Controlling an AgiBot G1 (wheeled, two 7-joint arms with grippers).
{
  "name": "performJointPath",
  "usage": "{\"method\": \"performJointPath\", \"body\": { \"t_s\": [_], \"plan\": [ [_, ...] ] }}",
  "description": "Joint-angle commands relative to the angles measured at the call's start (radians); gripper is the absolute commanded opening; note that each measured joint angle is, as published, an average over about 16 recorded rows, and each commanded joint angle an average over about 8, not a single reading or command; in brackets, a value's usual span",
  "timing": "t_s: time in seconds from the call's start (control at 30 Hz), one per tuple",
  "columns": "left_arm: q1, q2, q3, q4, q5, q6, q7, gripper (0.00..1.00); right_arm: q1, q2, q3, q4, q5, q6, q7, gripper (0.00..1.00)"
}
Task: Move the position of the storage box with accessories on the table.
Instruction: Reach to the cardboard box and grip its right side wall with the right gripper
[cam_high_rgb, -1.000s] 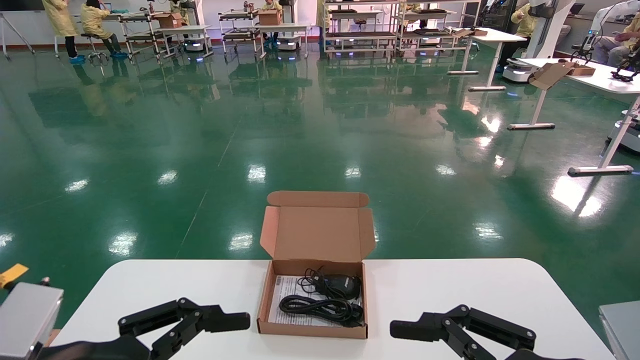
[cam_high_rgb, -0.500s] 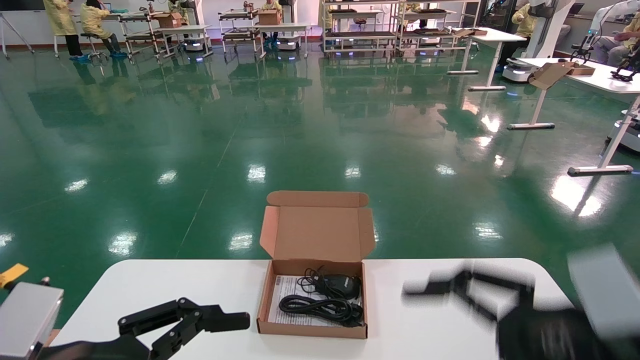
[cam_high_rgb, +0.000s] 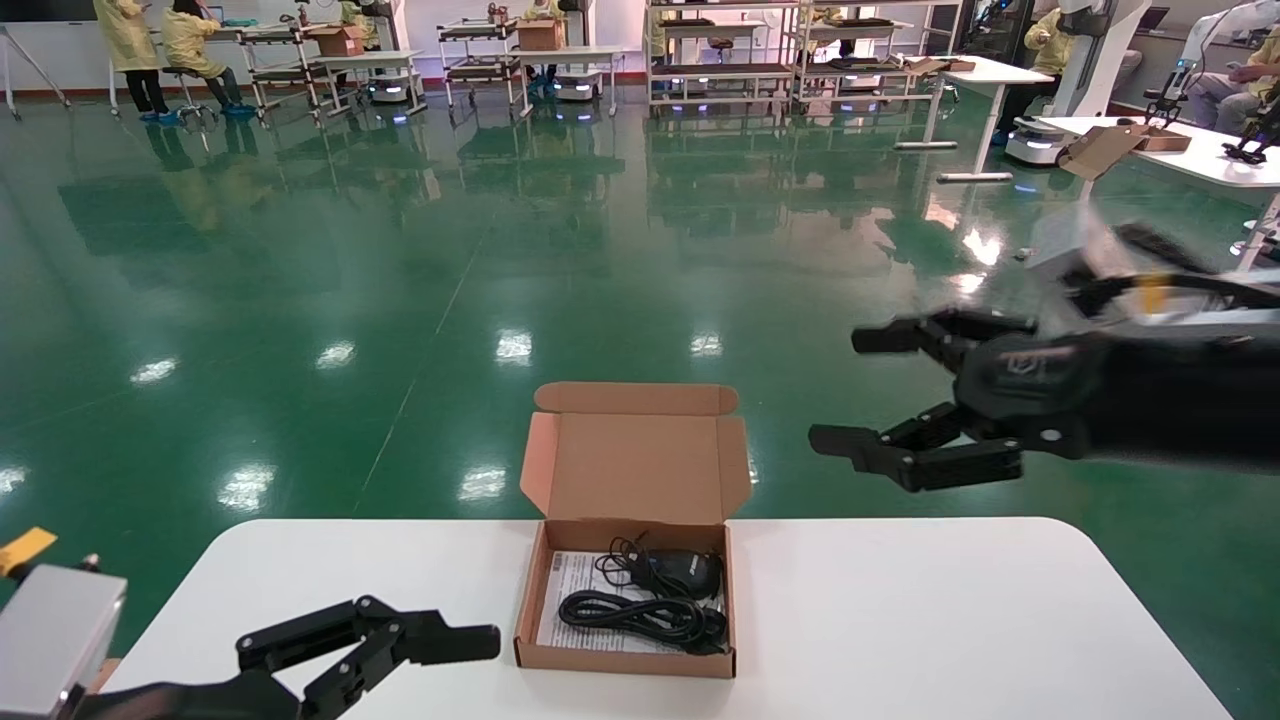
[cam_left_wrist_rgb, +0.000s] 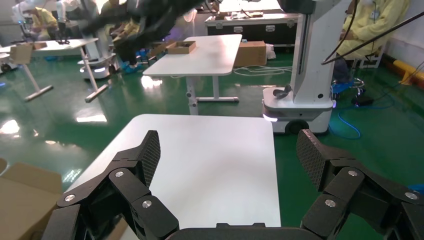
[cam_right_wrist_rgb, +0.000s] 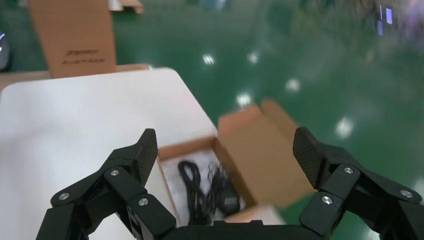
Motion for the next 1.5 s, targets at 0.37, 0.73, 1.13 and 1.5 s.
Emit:
{"method": "performJointPath", "body": {
  "t_s": [0.37, 0.73, 1.13, 1.5],
  "plan": [
    [0.0, 0.0, 0.0, 0.0, 0.0, 0.0, 0.0, 1.0, 0.111, -0.116, -0.067, -0.384, -0.099, 0.099, 0.194, 1.0],
    [0.0, 0.0, 0.0, 0.0, 0.0, 0.0, 0.0, 1.0, 0.153, -0.122, -0.159, -0.428, -0.231, 0.058, 0.256, 1.0],
    [0.0, 0.0, 0.0, 0.0, -0.001, 0.0, 0.0, 1.0, 0.169, -0.127, -0.173, -0.43, -0.252, 0.039, 0.248, 1.0],
    [0.0, 0.0, 0.0, 0.0, 0.0, 0.0, 0.0, 1.0, 0.162, -0.125, -0.168, -0.425, -0.245, 0.046, 0.251, 1.0]
  ]
}}
